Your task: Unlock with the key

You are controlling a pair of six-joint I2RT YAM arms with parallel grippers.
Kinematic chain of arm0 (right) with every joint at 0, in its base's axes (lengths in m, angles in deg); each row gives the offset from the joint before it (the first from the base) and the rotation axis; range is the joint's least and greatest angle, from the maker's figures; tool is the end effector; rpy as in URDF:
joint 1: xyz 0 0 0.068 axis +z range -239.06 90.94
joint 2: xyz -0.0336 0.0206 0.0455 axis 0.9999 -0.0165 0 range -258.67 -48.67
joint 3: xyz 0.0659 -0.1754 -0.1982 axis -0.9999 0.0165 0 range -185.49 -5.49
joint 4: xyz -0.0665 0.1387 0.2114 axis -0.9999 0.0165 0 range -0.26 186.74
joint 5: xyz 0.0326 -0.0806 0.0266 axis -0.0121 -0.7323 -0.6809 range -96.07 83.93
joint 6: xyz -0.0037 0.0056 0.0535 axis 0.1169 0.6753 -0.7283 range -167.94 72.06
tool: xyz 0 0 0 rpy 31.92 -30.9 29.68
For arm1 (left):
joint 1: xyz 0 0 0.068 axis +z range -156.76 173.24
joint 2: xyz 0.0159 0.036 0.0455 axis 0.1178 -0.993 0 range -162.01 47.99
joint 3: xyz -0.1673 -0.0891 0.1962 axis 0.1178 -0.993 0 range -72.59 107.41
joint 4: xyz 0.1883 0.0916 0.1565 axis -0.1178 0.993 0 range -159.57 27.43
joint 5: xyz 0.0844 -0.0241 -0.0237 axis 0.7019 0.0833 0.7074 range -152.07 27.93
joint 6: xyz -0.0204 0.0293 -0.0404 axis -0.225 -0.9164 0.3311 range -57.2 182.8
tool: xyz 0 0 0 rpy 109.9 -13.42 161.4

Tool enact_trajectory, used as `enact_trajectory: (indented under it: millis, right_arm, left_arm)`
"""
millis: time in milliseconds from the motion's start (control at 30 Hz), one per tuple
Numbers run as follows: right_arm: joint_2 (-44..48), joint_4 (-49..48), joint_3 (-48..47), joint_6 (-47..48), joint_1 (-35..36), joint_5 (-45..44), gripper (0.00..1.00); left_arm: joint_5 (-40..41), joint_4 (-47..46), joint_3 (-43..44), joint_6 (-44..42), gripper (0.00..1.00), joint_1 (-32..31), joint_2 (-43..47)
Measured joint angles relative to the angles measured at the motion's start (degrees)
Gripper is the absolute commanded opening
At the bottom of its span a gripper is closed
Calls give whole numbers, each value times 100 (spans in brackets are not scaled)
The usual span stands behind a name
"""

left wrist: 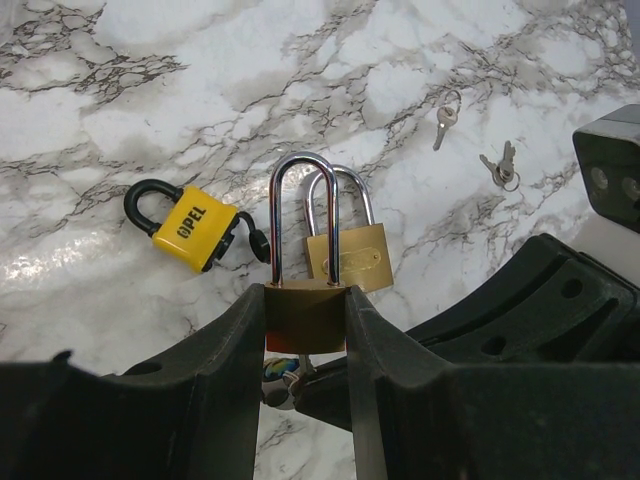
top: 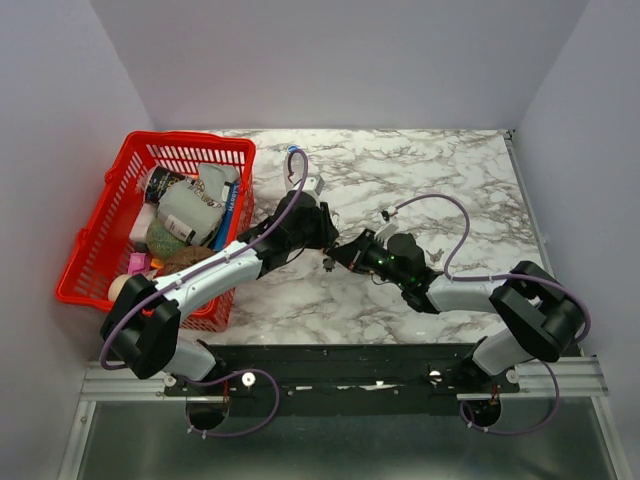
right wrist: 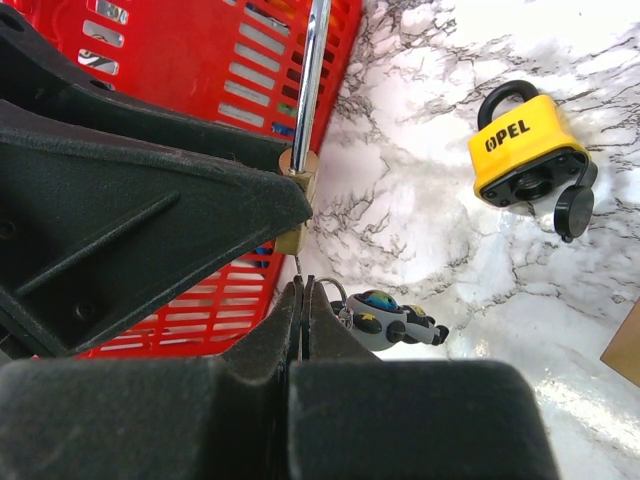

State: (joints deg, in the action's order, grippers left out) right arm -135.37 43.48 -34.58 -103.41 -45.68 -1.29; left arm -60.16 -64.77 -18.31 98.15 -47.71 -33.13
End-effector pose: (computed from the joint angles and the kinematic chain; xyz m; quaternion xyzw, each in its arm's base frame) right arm 0.2117 0.2041 0.1807 0.0551 0.7714 0.5019 0.3874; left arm 0.2413 -0.2077 0.2597 0.0345 0.8723 -0.2897 0.3923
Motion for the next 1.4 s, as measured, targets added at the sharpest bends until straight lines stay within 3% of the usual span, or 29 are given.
enact_trajectory:
  millis: [1400]
  right_arm:
    - [302,-385,31,748,-201,-249,1]
  left_arm:
    - [92,-678,-195,127,0,-129,264]
